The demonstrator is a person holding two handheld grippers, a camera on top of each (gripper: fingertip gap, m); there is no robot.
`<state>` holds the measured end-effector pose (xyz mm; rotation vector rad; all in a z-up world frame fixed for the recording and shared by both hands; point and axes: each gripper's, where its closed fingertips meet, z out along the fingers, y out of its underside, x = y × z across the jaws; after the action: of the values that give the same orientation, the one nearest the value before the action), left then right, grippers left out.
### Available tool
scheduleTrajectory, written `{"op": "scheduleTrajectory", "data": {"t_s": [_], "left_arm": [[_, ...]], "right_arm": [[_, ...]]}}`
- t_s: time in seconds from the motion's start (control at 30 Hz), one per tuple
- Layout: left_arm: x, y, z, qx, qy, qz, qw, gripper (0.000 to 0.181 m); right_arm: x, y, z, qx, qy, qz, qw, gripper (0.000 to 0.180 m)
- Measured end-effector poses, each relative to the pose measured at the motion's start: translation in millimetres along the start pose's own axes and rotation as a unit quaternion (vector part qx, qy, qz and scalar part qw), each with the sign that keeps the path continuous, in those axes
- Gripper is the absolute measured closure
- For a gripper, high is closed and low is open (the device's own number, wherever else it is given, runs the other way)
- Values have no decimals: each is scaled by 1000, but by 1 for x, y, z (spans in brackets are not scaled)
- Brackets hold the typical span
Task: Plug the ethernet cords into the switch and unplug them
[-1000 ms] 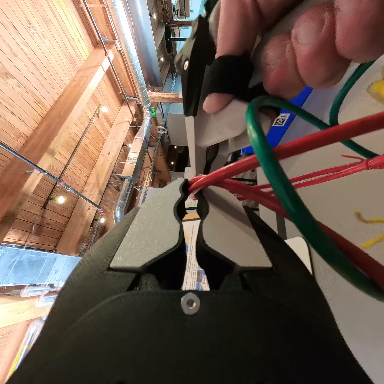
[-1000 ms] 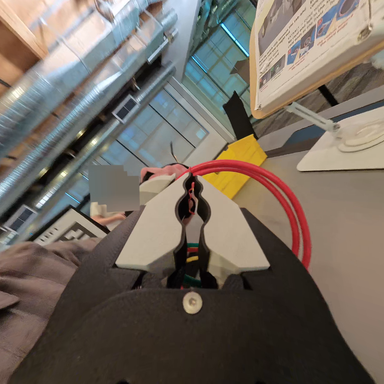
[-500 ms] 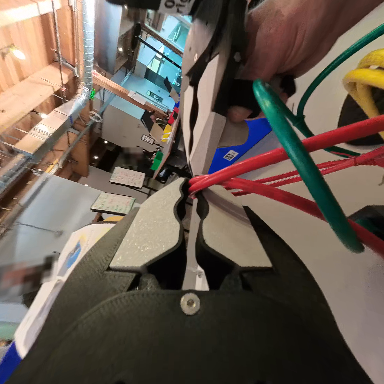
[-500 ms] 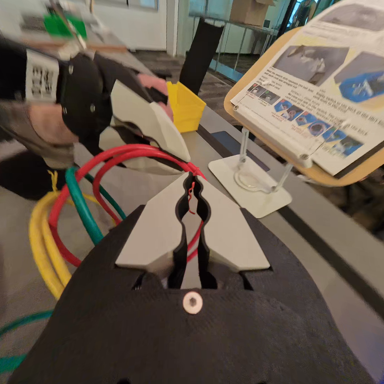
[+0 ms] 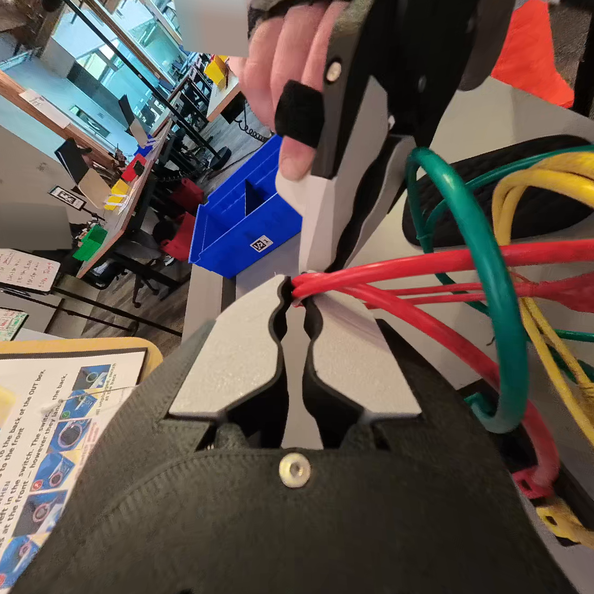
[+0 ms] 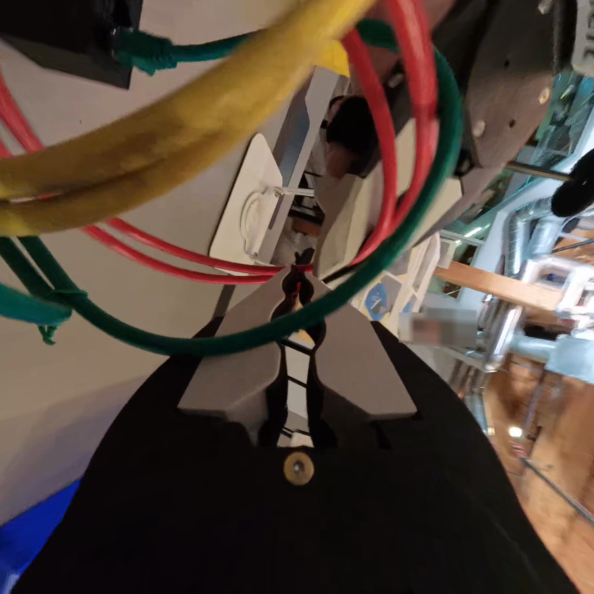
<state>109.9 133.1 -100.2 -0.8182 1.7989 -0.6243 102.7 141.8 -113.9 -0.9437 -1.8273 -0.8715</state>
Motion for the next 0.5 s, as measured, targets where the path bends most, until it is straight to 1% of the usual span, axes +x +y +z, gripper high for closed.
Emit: {"op": "scheduleTrajectory", "data": {"t_s": [0.03, 0.07, 0.1, 0.13, 0.2, 0.23, 0.27, 0.33, 0.37, 0.43, 0.47, 0.5], "left_arm": [[0, 2, 1, -6, -5, 6, 1000, 175], [-3, 4, 0, -13, -16, 9, 1000, 174], [-5, 6, -1, -17, -20, 4, 1000, 174], [-6, 8, -2, -17, -21, -5, 1000, 174], [-10, 15, -2, -25, -34, -24, 999, 174], [-12, 20, -1, -36, -38, -37, 998, 174], [-13, 24, -1, -42, -41, -49, 997, 174], [-22, 37, 1, -74, -67, -80, 992, 174], [-23, 43, 2, -88, -68, -97, 989, 174], [-27, 55, 5, -121, -79, -136, 980, 174], [-26, 60, 7, -134, -76, -153, 976, 174], [-29, 63, 8, -138, -84, -169, 972, 175]], "right_arm": [[-1, 2, -1, 3, -11, 28, 1000, 173], [-1, 4, -4, 6, -23, 69, 997, 153], [3, 8, -7, 9, -23, 113, 993, 138], [3, 13, -11, 8, -31, 135, 990, 124], [4, 23, -24, 12, -28, 174, 984, 131], [5, 33, -32, 2, -31, 216, 976, 134], [8, 39, -42, 0, -34, 261, 965, 140], [18, 45, -65, 14, -28, 345, 938, 140], [24, 44, -77, 24, -24, 381, 924, 140], [30, 32, -94, 50, -35, 446, 893, 124], [32, 17, -100, 78, -45, 482, 872, 118], [32, -2, -102, 112, -61, 512, 850, 118]]}}
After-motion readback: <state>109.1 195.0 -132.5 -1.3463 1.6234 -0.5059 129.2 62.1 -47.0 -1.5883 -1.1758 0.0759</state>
